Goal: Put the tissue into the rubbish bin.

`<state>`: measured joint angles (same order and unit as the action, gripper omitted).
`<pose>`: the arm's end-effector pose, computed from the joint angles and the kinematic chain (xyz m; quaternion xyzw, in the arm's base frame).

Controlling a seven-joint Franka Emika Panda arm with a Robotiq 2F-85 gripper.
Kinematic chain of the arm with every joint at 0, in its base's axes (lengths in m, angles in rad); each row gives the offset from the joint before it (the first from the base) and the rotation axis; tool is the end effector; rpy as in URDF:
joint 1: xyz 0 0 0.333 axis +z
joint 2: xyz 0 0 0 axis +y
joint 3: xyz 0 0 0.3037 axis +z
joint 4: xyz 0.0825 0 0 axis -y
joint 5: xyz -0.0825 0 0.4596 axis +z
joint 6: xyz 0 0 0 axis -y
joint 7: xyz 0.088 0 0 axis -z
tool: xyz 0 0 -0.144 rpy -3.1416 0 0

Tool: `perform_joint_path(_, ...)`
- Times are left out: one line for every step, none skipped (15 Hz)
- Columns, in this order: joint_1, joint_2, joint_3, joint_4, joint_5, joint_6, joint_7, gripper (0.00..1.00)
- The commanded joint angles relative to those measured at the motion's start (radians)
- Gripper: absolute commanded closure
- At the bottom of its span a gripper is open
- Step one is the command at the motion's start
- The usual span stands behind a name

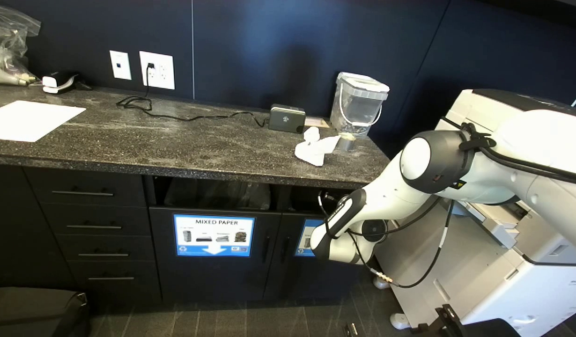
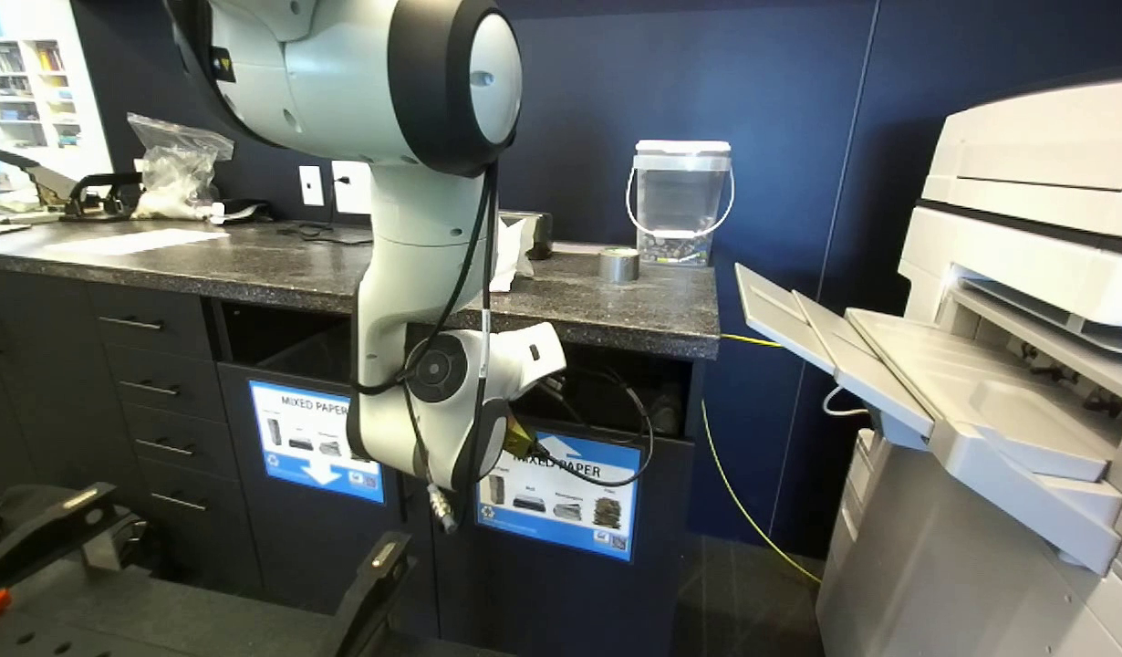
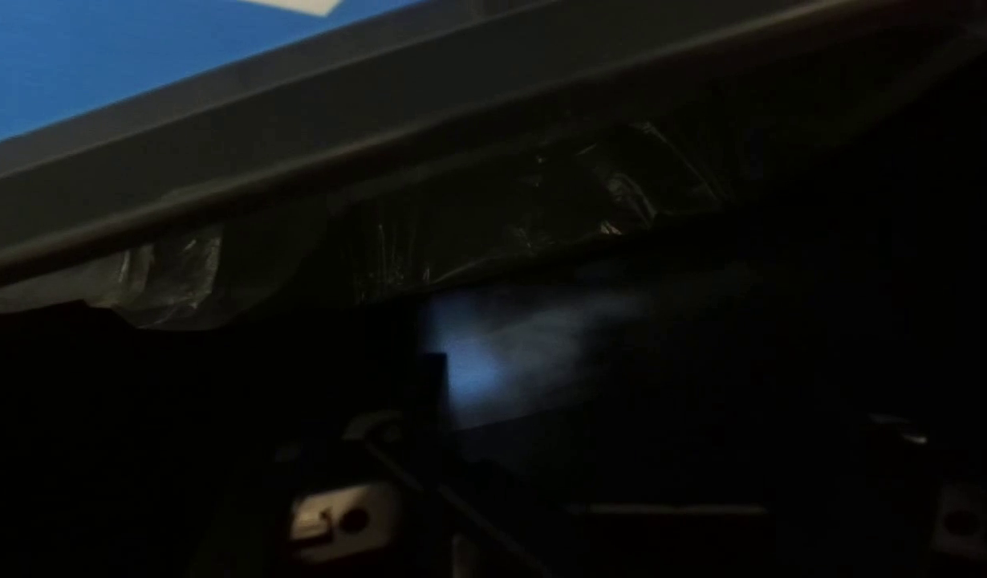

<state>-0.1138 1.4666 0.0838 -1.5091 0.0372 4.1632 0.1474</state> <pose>0.6343 -0.0345 -0.1281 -0.8166 0.1442 -0.5576 0.0386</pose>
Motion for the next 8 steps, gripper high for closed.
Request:
perform_joint_path(0.018,-0.053,-0.028,-0.044,0.007,-0.154,-0.030,0.00)
perform_joint_path(0.011,-0.075,-0.026,-0.072,0.001,-0.163,-0.024,0.00)
perform_joint_path(0.008,-0.087,-0.027,-0.091,-0.001,-0.162,-0.022,0.00)
perform_joint_path(0.006,-0.102,-0.028,-0.108,-0.007,-0.195,-0.022,0.00)
perform_joint_path(0.009,-0.106,-0.028,-0.111,0.010,-0.224,-0.042,0.00)
perform_joint_path(0.013,-0.113,-0.032,-0.117,0.010,-0.229,-0.044,0.00)
perform_joint_path(0.012,-0.115,-0.034,-0.103,0.004,-0.231,-0.045,0.00)
perform_joint_path(0.014,-0.114,-0.037,-0.103,0.011,-0.225,-0.051,0.00)
